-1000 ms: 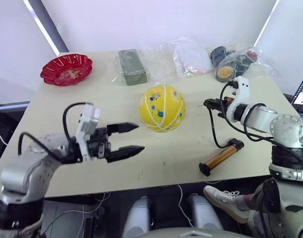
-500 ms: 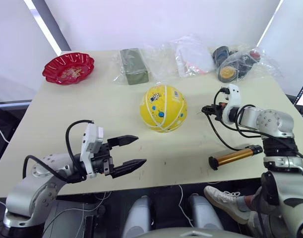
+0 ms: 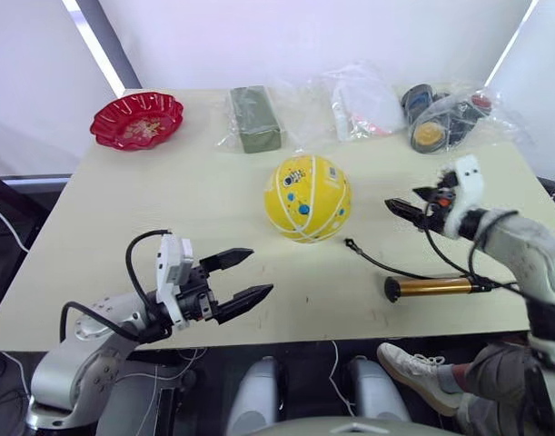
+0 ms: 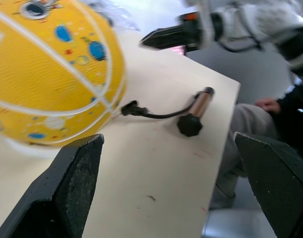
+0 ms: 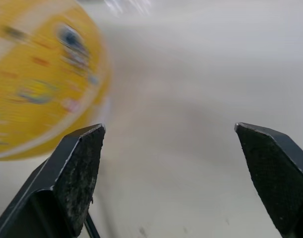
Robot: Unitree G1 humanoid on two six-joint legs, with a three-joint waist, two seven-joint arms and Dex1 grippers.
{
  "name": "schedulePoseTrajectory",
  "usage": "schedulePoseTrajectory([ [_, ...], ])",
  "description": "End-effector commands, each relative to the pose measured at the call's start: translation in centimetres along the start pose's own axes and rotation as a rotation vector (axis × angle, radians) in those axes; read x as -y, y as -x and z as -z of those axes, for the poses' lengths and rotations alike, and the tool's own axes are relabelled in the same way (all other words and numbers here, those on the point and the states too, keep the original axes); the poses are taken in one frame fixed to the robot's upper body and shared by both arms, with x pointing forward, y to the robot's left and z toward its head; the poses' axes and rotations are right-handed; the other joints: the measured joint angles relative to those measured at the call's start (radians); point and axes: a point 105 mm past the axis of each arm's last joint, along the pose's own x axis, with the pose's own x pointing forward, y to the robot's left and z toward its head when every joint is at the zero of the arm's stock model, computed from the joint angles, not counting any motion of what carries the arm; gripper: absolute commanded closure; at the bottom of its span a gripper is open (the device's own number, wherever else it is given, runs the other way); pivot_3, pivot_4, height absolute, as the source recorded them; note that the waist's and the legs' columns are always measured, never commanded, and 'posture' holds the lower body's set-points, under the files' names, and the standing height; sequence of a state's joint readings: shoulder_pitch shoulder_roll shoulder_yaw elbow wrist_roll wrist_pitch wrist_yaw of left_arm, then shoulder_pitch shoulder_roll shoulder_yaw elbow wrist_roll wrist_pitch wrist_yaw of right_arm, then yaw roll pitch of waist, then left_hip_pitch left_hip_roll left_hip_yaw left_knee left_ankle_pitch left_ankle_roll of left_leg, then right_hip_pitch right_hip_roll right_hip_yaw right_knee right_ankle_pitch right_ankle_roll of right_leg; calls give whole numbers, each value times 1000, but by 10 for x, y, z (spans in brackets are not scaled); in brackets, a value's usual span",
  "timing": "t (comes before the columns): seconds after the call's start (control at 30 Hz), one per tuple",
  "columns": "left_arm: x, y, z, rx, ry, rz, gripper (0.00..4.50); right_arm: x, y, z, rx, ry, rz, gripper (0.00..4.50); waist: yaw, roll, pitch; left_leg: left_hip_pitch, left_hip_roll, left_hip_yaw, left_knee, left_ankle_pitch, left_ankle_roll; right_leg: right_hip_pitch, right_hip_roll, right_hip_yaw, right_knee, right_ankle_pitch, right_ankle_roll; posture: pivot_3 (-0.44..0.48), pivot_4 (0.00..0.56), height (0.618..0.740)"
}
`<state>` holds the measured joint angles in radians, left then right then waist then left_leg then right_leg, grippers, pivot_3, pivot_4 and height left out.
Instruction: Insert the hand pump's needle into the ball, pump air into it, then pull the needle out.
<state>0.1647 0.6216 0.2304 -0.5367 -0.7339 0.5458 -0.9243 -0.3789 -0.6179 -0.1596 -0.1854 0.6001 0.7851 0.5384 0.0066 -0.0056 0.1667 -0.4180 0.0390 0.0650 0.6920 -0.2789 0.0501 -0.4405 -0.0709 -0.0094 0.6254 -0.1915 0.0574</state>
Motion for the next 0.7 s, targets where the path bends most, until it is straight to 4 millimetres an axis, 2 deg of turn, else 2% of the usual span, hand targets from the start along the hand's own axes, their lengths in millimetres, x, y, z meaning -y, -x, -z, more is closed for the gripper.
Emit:
schedulePoseTrajectory([
  [0.03, -3, 3, -6, 31, -25, -61, 0, -7, 29, -29, 161, 135, -26, 51, 5, 0, 0, 0, 0, 0, 0, 0, 0, 0, 0, 0, 0, 0, 0, 0, 150, 740],
  [0.13, -9, 5, -1, 28, -3, -123, 0, -3, 56, -16, 187, 154, 19, 51, 13, -1, 0, 1, -1, 1, 0, 0, 0, 2, 0, 0, 0, -1, -2, 0, 150, 740],
  [0.33, -14, 9, 6, 7, 4, -177, 0, -4, 97, 21, 92, 182, 31, 51, 10, -1, 0, 3, -1, 4, 0, 0, 0, 2, 0, 1, 0, -2, -2, 0, 150, 740],
  [0.47, -13, 14, 12, -17, 9, -189, 0, 8, 129, 41, 49, 156, 78, 51, 11, -1, 0, 3, 0, 4, 0, 0, -1, 2, 0, 1, 0, -4, 0, 0, 150, 740],
  [0.6, -11, 20, 17, -36, 18, -196, 0, 15, 150, 52, 24, 143, 117, 51, 10, -1, 0, 3, 0, 4, 0, 0, -1, 2, 0, 1, 0, -4, 1, 0, 150, 740],
  [0.7, -9, 26, 23, -52, 31, -198, 0, 17, 159, 58, -1, 154, 115, 51, 10, -1, 0, 4, 0, 4, 0, 0, -1, 2, 0, 2, 0, -4, 1, 0, 150, 740],
])
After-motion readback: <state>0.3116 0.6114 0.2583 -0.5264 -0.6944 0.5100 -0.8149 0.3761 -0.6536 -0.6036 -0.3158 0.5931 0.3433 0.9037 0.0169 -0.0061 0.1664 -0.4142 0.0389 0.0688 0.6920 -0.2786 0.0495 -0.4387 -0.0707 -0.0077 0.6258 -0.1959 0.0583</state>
